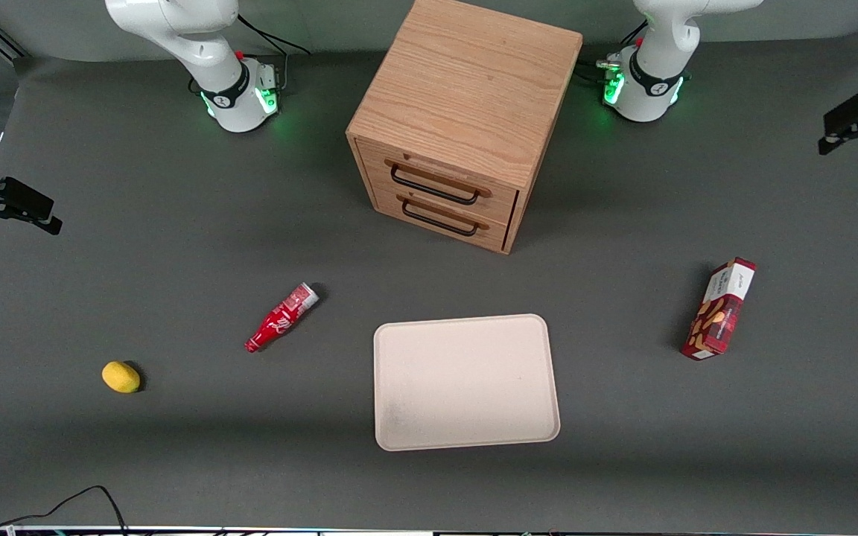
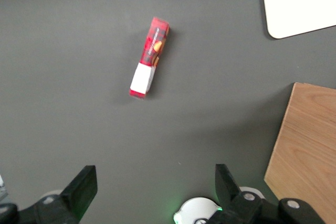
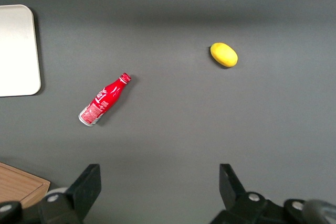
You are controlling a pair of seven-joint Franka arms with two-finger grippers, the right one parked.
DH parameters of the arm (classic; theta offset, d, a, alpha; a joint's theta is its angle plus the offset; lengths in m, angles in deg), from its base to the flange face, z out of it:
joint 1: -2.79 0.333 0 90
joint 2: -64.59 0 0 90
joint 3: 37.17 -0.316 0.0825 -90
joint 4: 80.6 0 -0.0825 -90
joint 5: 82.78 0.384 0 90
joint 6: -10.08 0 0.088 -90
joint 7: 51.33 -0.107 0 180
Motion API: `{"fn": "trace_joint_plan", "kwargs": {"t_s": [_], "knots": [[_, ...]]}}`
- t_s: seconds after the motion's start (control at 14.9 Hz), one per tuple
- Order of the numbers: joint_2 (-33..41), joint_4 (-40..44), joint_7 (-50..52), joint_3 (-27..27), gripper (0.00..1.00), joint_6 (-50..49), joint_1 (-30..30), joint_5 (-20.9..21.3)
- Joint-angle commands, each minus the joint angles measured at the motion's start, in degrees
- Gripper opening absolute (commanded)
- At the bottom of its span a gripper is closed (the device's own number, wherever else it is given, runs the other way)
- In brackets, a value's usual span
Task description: Place red cookie box on tray
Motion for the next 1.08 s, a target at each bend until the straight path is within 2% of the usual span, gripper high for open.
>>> {"fn": "trace_joint_plan", "kwargs": {"t_s": [0.0,0.2,0.47,0.67,1.01], "knots": [[-5.08,4.64,-8.91,-3.36,1.0,-1.7,-0.43,0.01],[-10.78,2.53,-17.44,-4.33,1.0,1.63,0.18,-0.08],[-14.67,-9.92,-30.18,-6.61,1.0,15.05,1.42,-4.12],[-15.81,-20.48,-31.97,-6.71,1.0,29.81,1.24,-6.32],[-20.55,-29.2,-31.97,-6.09,1.0,47.93,0.72,-7.37]]}}
